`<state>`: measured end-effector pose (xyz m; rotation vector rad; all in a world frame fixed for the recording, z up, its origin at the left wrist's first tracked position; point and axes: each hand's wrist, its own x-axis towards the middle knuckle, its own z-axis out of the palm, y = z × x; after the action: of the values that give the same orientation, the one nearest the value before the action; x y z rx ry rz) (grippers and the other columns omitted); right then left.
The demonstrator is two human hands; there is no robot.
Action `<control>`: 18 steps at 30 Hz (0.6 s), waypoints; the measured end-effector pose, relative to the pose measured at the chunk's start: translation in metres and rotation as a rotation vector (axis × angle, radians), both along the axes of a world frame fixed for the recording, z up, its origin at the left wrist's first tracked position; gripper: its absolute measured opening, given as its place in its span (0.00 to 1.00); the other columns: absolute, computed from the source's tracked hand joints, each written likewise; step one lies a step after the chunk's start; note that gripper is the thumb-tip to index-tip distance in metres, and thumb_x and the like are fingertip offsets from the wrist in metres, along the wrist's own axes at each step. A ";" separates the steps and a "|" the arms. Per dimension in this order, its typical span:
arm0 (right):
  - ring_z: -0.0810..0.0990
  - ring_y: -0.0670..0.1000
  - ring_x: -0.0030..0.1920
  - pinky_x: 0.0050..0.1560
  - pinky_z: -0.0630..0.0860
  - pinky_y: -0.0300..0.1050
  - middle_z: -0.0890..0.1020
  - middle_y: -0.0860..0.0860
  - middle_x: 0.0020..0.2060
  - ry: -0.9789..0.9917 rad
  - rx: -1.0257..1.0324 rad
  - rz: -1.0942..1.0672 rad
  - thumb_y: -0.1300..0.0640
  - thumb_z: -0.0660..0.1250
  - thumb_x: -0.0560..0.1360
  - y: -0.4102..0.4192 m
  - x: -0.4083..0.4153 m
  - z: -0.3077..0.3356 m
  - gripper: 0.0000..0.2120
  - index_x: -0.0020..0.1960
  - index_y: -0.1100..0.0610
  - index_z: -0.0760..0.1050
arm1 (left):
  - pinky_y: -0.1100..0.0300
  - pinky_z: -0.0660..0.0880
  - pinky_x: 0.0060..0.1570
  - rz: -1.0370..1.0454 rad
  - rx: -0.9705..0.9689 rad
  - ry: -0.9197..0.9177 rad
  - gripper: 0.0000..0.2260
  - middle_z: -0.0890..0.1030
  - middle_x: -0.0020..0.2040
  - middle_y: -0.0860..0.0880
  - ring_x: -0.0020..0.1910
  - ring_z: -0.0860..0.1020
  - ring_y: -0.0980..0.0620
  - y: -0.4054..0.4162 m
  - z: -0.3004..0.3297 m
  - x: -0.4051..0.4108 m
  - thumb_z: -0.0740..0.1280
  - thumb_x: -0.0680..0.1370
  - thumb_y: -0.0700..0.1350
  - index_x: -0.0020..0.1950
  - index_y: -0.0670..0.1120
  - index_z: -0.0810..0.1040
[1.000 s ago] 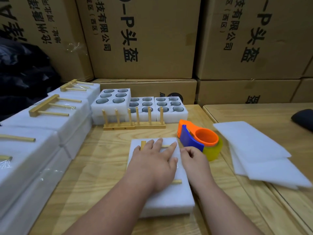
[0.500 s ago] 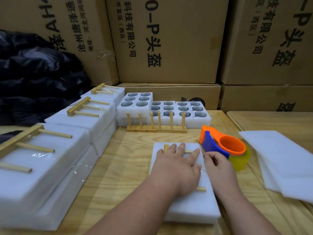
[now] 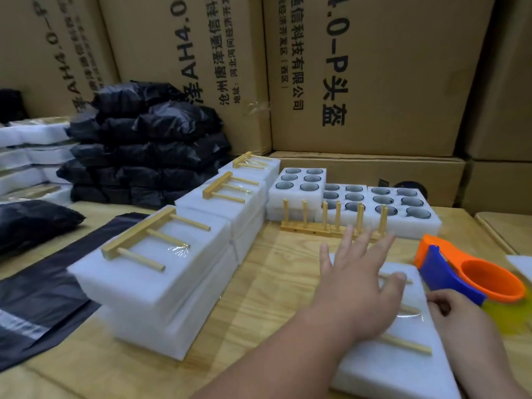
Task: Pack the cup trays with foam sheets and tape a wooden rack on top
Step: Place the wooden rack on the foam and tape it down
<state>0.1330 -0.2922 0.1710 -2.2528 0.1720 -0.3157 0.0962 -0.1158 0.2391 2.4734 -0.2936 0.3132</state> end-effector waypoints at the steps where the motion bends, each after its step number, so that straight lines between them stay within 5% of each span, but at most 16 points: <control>1: 0.77 0.58 0.43 0.40 0.69 0.49 0.82 0.53 0.41 0.001 0.009 -0.003 0.60 0.69 0.77 0.000 0.000 -0.001 0.06 0.45 0.50 0.79 | 0.49 0.35 0.79 0.058 -0.120 -0.005 0.28 0.51 0.84 0.59 0.81 0.40 0.60 0.008 0.003 -0.003 0.58 0.82 0.57 0.82 0.63 0.53; 3: 0.77 0.59 0.45 0.42 0.70 0.51 0.83 0.56 0.44 0.008 0.004 -0.002 0.61 0.67 0.77 -0.002 0.001 -0.002 0.06 0.48 0.50 0.79 | 0.52 0.53 0.80 0.226 -0.425 0.015 0.29 0.62 0.80 0.58 0.80 0.57 0.58 0.027 0.007 -0.017 0.61 0.81 0.55 0.81 0.61 0.57; 6: 0.78 0.60 0.47 0.44 0.72 0.52 0.84 0.55 0.45 0.040 -0.033 0.001 0.61 0.66 0.77 -0.001 0.001 -0.001 0.08 0.48 0.49 0.79 | 0.53 0.70 0.68 0.507 -0.722 0.217 0.28 0.76 0.65 0.57 0.62 0.76 0.54 0.049 -0.002 -0.052 0.64 0.78 0.55 0.78 0.57 0.64; 9: 0.79 0.60 0.47 0.46 0.74 0.53 0.84 0.55 0.46 0.044 -0.032 -0.020 0.60 0.67 0.77 0.002 0.000 -0.002 0.07 0.47 0.49 0.79 | 0.64 0.72 0.58 0.538 -0.650 0.450 0.19 0.81 0.63 0.50 0.65 0.77 0.50 0.062 -0.022 -0.099 0.62 0.82 0.56 0.70 0.50 0.76; 11: 0.79 0.60 0.47 0.47 0.74 0.53 0.84 0.54 0.45 0.047 -0.038 -0.016 0.60 0.66 0.77 0.006 -0.001 -0.001 0.07 0.48 0.49 0.79 | 0.68 0.70 0.55 0.551 -0.627 0.411 0.17 0.79 0.68 0.51 0.70 0.74 0.52 0.058 -0.031 -0.119 0.59 0.84 0.57 0.65 0.52 0.80; 15: 0.76 0.58 0.46 0.44 0.70 0.50 0.81 0.54 0.43 0.066 -0.018 -0.021 0.62 0.65 0.77 0.011 -0.006 0.002 0.10 0.47 0.48 0.80 | 0.62 0.64 0.70 0.677 -0.654 0.335 0.12 0.76 0.64 0.55 0.69 0.70 0.55 0.040 -0.025 -0.129 0.65 0.78 0.63 0.57 0.61 0.81; 18: 0.76 0.59 0.46 0.44 0.70 0.50 0.80 0.53 0.42 0.077 -0.027 -0.014 0.63 0.64 0.76 0.012 -0.008 0.004 0.11 0.47 0.48 0.80 | 0.61 0.71 0.64 0.762 -0.791 0.347 0.20 0.81 0.58 0.53 0.61 0.77 0.54 0.026 -0.019 -0.123 0.68 0.72 0.67 0.55 0.57 0.82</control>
<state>0.1252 -0.2803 0.1749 -2.2925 0.2254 -0.2395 -0.0270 -0.0897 0.2199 1.6996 0.7918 0.2316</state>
